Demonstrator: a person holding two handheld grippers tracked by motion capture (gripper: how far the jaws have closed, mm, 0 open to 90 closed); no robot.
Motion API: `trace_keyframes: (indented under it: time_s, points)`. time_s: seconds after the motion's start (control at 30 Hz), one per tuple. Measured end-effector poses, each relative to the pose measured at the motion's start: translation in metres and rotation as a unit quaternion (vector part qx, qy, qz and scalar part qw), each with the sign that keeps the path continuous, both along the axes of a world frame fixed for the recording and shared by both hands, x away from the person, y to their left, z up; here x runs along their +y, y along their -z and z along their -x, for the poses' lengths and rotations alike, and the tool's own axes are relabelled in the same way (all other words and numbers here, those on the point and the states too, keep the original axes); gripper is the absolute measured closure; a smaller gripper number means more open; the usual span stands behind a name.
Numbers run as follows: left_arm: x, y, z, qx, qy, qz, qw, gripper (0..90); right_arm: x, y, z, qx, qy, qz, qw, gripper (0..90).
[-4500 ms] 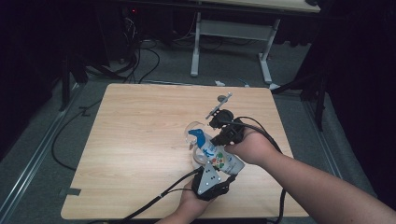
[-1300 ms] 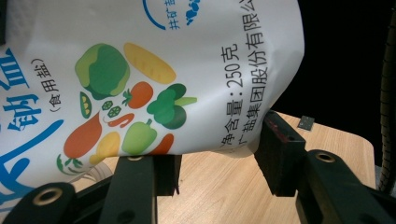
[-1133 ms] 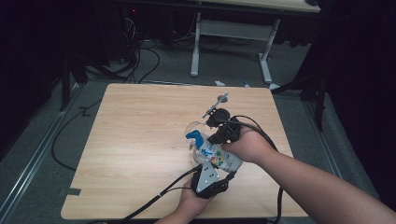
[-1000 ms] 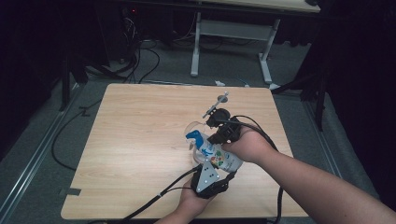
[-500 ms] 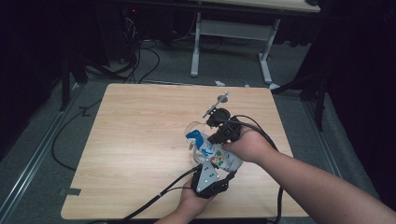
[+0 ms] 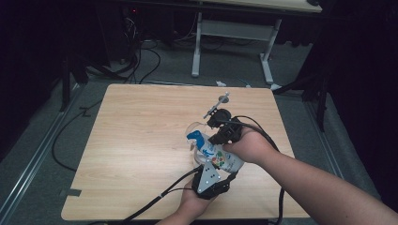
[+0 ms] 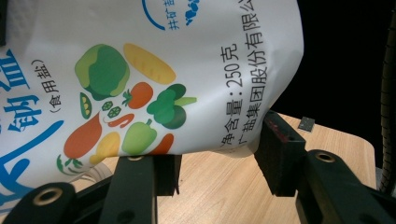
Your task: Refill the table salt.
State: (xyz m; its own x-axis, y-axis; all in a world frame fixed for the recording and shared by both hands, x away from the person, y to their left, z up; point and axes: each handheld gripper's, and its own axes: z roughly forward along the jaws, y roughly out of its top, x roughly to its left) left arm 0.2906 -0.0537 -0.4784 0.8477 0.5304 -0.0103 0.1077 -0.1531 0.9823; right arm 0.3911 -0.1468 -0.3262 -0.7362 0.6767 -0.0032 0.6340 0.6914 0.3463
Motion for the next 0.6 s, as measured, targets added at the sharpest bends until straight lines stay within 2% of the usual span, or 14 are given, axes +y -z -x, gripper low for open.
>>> trace_keyframes:
  time_s: [0.6]
  points:
    - [-0.0021,0.0021,-0.0017,0.007,0.0,0.0,1.0,52.5,0.0018,0.0049,-0.0031,0.001,0.0,0.004,1.0,90.0]
